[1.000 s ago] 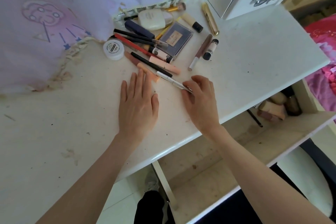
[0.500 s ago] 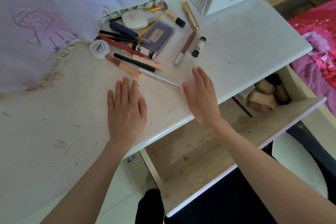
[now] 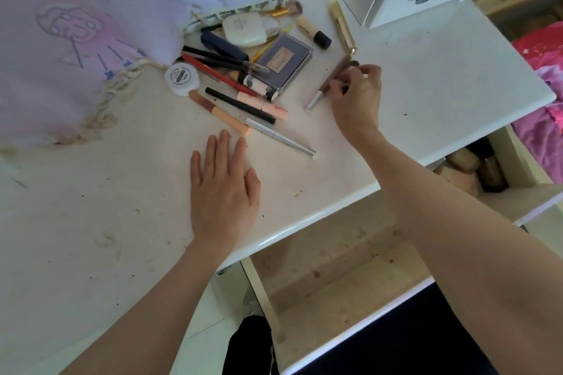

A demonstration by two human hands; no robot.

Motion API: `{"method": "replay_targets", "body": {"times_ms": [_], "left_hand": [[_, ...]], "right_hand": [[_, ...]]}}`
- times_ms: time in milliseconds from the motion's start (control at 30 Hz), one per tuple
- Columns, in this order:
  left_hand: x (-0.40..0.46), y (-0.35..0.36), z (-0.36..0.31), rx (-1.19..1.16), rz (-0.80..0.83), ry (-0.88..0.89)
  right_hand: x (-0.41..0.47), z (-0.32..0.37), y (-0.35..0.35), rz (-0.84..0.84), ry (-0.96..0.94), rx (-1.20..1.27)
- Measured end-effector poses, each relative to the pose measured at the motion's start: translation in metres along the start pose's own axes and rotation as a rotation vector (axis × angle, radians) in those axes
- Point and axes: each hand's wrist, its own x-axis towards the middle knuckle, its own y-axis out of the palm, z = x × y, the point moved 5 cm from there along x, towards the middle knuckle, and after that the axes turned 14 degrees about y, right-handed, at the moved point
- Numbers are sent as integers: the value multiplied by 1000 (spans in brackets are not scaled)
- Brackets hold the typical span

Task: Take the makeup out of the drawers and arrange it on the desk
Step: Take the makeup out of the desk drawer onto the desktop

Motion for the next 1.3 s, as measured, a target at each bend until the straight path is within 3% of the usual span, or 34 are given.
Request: {"method": "replay_targets", "body": {"times_ms": [100, 267, 633, 800, 967, 1100, 1233, 1300], "left_hand": [[11, 0, 21, -6, 2, -66], [9, 0, 15, 0, 6, -46], [11, 2, 18, -2, -8, -43], [11, 2, 19, -6, -5, -38], [11, 4, 21, -5, -3, -23], [5, 5, 18, -6, -6, -40], [-11, 8, -21, -51, 16, -91], [-23, 5, -55, -119, -30, -1]], "right_hand": [[5, 27, 23, 81, -76, 16], [0, 29, 21, 77, -181, 33], [3, 21, 19, 126, -198, 6], [-19, -11, 7, 143, -134, -53], [-58, -47, -9, 88, -253, -272], [-85, -79, -26, 148, -316, -295], [-103, -120, -53, 187, -346, -329], [-102, -146, -65, 210, -291, -385]]}}
